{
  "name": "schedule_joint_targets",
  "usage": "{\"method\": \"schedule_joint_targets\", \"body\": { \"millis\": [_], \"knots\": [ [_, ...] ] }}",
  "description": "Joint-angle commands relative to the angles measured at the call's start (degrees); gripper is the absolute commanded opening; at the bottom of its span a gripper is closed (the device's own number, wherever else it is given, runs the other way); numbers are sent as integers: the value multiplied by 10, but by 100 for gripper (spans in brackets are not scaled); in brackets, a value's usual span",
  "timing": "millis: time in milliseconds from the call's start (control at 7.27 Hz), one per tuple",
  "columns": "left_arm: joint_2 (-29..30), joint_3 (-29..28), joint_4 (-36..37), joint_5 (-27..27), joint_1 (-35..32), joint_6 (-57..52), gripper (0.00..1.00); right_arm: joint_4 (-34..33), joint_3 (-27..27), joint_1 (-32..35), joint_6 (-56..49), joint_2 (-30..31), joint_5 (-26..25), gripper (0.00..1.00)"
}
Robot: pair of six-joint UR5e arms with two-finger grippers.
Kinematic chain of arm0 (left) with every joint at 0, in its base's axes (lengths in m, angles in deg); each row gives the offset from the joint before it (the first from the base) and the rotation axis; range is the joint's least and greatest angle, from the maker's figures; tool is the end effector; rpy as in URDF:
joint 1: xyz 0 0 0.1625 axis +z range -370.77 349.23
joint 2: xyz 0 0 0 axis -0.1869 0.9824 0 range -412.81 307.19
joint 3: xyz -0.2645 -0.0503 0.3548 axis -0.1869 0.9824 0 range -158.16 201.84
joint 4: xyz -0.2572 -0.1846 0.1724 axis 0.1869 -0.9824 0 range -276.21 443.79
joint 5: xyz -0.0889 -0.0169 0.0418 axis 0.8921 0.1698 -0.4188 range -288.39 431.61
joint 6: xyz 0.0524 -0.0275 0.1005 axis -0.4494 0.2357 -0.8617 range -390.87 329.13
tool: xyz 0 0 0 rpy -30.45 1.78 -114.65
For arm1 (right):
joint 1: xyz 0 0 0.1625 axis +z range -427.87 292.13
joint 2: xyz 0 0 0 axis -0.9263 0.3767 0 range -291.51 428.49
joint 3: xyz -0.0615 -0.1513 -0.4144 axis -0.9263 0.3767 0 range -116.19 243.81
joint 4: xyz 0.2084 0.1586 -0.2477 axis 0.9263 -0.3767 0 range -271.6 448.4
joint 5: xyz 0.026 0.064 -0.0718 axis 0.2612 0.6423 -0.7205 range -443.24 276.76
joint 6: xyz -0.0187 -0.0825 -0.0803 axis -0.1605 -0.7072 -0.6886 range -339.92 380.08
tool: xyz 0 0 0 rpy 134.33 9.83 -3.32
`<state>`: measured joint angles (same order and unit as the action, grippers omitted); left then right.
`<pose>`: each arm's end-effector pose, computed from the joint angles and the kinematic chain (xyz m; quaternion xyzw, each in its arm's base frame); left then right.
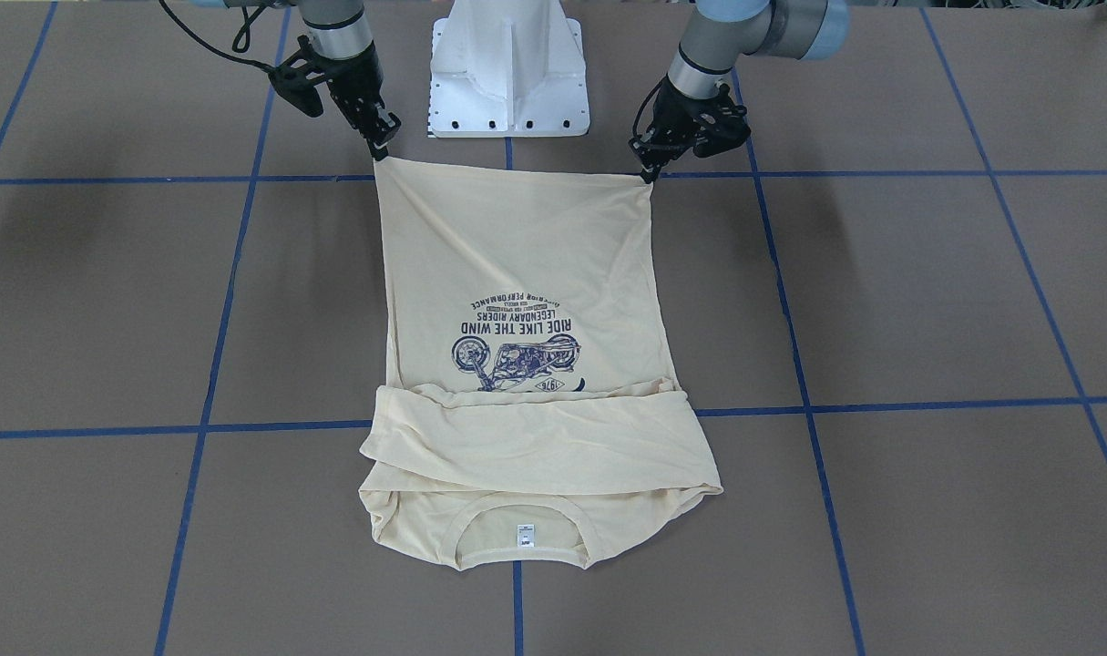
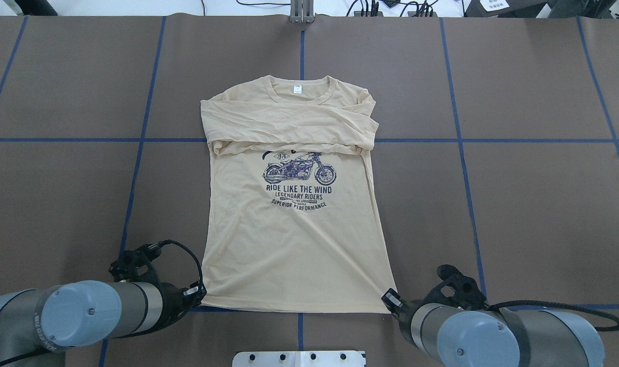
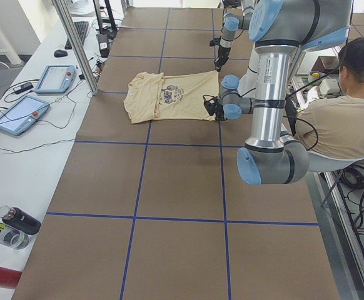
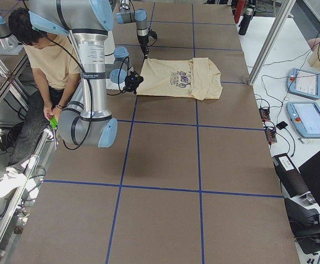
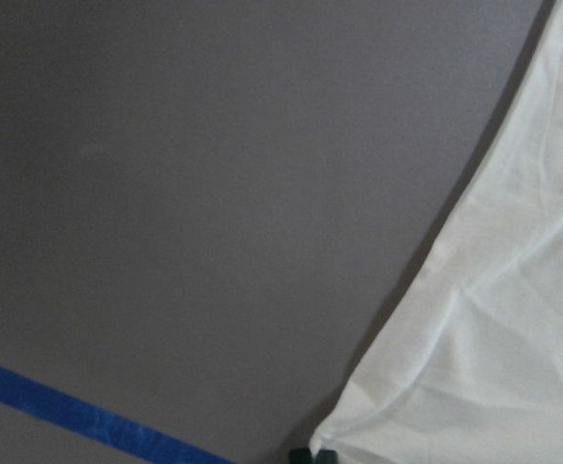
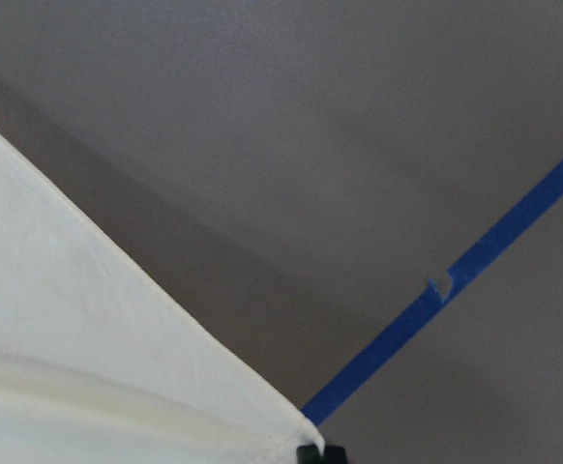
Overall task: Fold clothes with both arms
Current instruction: 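Grasp both hem corners with the left and right grippers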
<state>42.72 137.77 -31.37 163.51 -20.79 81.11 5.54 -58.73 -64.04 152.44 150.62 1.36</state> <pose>0.4509 -0.2110 0.4118 -0.0640 0.4701 -0.2351 0.8483 -0.4582 -0.1753 0.3915 -0.0922 -0.3944 0.3760 0.8334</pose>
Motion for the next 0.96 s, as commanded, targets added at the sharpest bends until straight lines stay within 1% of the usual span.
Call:
{"method": "schedule_joint_targets", "body": {
  "millis": [0,138,275,413,550,825],
  "knots": [
    [-38,58,19,-2,2,3,0,1,-3,0,0,0,2,0],
    [-62,88,22,-1,6,9,0,0,-15,-2,0,-1,7,0],
    [-68,110,22,5,12,12,0,0,-31,-2,-1,0,36,0],
    [-68,131,23,6,29,56,0,0,-49,-2,-1,8,65,0],
    [-68,149,53,11,39,87,0,1,-66,-2,-1,21,80,0],
    [-68,171,65,10,47,125,0,2,-113,-1,-1,64,96,0]
  ]
}}
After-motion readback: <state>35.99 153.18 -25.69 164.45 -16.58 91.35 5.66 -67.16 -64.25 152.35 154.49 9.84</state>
